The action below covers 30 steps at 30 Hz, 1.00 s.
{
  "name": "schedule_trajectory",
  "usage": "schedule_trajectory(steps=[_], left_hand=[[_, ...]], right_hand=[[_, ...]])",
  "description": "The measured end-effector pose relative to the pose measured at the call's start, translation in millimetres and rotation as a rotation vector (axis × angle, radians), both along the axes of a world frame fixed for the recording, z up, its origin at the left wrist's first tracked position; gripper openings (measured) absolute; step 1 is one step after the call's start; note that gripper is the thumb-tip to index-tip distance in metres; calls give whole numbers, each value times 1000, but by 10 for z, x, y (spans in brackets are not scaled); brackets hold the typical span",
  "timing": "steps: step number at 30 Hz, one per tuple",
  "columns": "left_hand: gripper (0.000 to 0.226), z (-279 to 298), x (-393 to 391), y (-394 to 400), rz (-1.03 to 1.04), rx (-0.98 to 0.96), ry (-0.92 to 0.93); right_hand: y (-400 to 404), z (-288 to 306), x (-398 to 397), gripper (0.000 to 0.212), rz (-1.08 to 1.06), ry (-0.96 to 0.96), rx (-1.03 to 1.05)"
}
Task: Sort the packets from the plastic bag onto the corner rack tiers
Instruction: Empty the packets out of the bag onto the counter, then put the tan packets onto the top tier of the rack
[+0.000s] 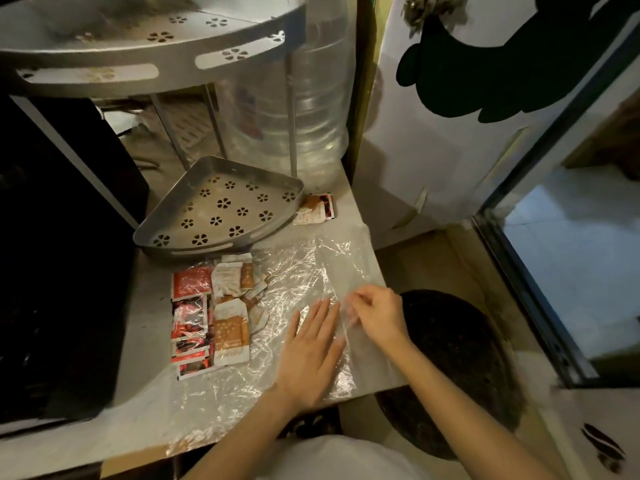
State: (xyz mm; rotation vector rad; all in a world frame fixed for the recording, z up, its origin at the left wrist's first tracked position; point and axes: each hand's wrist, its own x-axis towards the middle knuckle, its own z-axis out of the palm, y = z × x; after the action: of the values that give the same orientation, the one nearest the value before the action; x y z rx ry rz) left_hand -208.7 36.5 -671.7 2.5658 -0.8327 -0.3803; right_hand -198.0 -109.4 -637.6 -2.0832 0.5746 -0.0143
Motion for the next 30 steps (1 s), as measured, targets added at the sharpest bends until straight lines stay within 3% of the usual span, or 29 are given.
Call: schedule_trajectory(steps=[7, 11, 15, 18, 21, 25, 28, 30], left_hand=[[77, 32, -4, 0, -3, 49, -9], [71, 25, -10, 1, -10, 94, -22], [70, 11, 0, -17, -12, 108, -15], [78, 24, 24, -12, -9, 62, 41], [84, 57, 76, 0, -5, -25, 145], [56, 126, 123, 19, 64, -220, 322], [47, 270, 170, 114, 180, -417, 384], [45, 402, 194, 204, 169, -385, 215]], right_hand=[[-385, 153, -108, 11, -102, 38, 364], [-711, 229, -86, 13, -141, 75, 382], [-1065, 291, -1, 11, -15, 256, 355], [-1247, 273, 54, 22, -6, 309, 377], [-1298, 232, 119, 22, 33, 353, 199], [-1231, 248, 283, 48, 80, 374, -147], [-1017, 387, 401, 62, 61, 169, -487], [-783, 536, 465, 59, 99, -7, -697]])
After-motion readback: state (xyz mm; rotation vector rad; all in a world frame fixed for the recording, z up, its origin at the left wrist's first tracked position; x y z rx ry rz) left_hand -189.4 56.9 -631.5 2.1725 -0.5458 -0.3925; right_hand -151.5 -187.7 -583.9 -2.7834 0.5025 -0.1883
